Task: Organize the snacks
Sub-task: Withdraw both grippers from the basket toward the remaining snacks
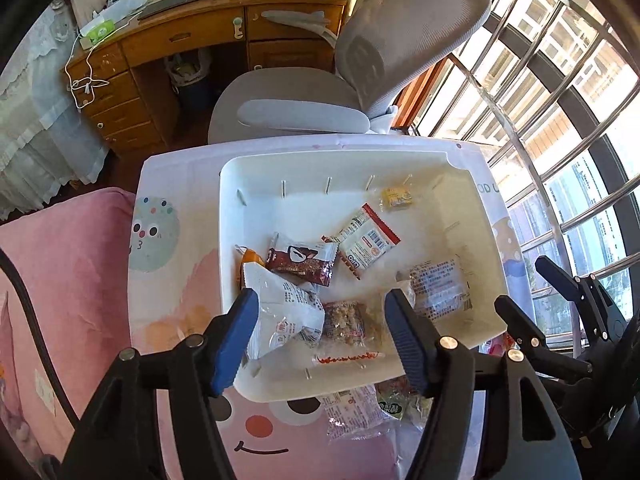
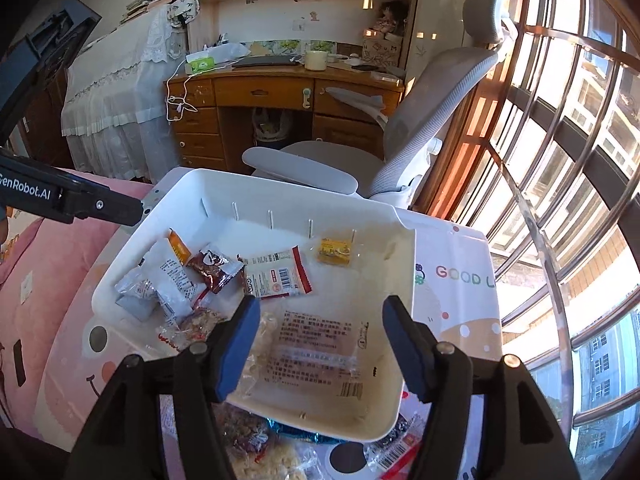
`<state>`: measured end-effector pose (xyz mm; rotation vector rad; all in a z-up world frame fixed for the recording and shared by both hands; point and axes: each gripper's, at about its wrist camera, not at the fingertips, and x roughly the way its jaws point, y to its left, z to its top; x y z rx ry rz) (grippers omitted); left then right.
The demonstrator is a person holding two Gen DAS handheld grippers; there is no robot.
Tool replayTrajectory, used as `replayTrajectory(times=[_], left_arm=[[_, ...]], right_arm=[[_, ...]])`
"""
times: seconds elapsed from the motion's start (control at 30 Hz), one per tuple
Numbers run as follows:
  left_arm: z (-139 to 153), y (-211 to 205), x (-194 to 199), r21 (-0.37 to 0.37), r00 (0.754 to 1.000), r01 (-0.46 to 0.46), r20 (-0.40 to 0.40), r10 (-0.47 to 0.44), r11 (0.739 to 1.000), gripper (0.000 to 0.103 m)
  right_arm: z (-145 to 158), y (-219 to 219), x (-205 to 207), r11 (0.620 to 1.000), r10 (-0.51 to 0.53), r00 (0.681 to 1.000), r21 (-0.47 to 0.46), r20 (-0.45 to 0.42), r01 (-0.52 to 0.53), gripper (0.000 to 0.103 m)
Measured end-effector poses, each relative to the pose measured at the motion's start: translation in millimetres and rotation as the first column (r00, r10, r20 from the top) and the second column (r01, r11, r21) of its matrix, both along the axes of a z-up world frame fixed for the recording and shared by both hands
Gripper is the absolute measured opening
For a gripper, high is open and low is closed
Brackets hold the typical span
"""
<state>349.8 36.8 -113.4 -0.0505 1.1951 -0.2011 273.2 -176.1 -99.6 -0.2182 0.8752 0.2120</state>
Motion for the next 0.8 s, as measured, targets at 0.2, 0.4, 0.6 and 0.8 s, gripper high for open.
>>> replayTrajectory(times=[0.2, 0.4, 0.6, 0.8], left_arm=[[17, -13, -33, -0.019, 1.0, 0.0, 0.018, 0.0, 1.0, 0.065], [24, -32, -72, -0.029, 1.0, 0.009, 0.029, -0.008, 1.0, 0.065], [20, -54, -106, -0.03, 1.0, 0.001, 0.02, 0.0, 1.0, 0.065], [10, -77, -135, -0.025, 1.0, -0.003, 0.013, 0.003, 1.0, 0.065]], right_arm=[[20, -26, -29, 0.999, -0.042, 0.999, 0.009, 0.026, 0.042, 0.069], [29, -58, -59, 0.995, -0.095, 0.995, 0.02, 0.026, 0.094, 0.073], [25, -88, -86, 0.99, -0.134, 0.991, 0.051, -0.011, 0.135, 0.074], [11, -114, -106, 0.986, -0.145, 0.987, 0.071, -0.069, 0.149, 0.075]])
